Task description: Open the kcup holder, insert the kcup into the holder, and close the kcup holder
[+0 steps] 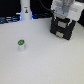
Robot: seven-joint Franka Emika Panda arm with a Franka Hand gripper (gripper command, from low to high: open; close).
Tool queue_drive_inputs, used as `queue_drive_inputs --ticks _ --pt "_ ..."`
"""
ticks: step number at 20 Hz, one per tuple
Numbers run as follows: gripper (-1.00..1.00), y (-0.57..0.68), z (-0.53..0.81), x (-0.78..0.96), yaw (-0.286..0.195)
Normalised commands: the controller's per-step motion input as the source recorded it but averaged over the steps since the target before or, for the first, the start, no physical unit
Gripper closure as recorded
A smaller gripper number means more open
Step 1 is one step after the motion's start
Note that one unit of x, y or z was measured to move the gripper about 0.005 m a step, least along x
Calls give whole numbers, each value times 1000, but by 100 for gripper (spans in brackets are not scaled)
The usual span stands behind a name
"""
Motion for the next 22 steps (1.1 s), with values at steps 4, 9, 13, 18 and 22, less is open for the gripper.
queue_drive_inputs --ticks 4,9,13,18,22 --pt "100 0 38 121 0" --pt "100 -165 67 699 -25" --pt "100 -283 172 997 -35" --pt "100 -307 167 995 -44" --pt "100 -310 146 989 -47"
